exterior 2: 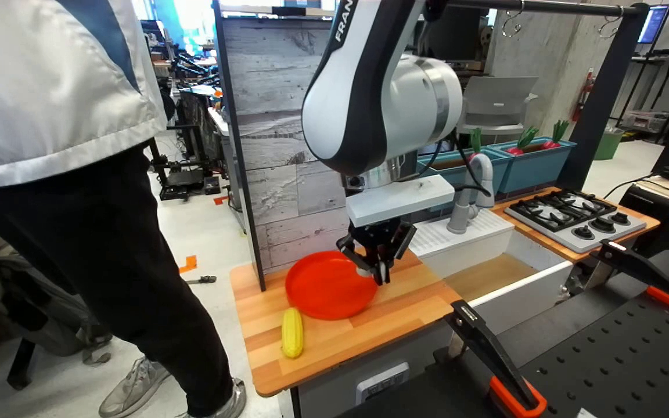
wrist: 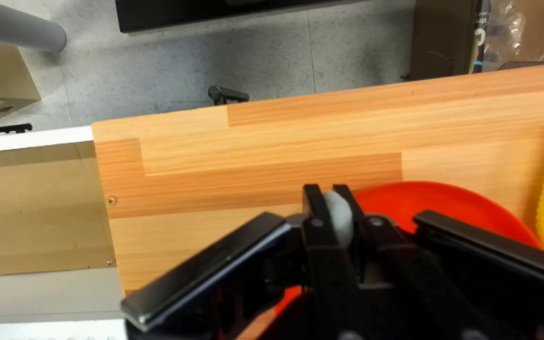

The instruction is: Pick the stuffed animal and put it on the plate

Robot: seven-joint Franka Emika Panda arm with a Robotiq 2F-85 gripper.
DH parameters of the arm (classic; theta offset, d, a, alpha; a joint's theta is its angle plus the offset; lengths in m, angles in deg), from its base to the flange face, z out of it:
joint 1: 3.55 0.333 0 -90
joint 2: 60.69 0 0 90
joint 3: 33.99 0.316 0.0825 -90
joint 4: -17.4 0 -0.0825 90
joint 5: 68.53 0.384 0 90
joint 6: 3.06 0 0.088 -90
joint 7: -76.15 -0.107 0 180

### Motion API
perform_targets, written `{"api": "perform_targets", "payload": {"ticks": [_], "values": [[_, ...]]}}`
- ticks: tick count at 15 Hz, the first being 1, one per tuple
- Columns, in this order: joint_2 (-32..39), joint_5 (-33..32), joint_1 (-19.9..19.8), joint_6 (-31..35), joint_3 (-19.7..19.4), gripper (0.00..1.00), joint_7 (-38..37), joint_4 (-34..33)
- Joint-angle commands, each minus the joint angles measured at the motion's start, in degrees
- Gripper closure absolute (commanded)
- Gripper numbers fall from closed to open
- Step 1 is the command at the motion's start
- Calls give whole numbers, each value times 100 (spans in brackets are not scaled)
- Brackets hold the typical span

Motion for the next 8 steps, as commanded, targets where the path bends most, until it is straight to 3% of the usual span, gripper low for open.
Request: {"api": "perform_targets", "payload": {"ticks": [1, 8], "values": [[354, -120, 1, -82, -7, 98, -109, -490], [862, -85, 96, -128, -11, 98, -241, -1259]]}}
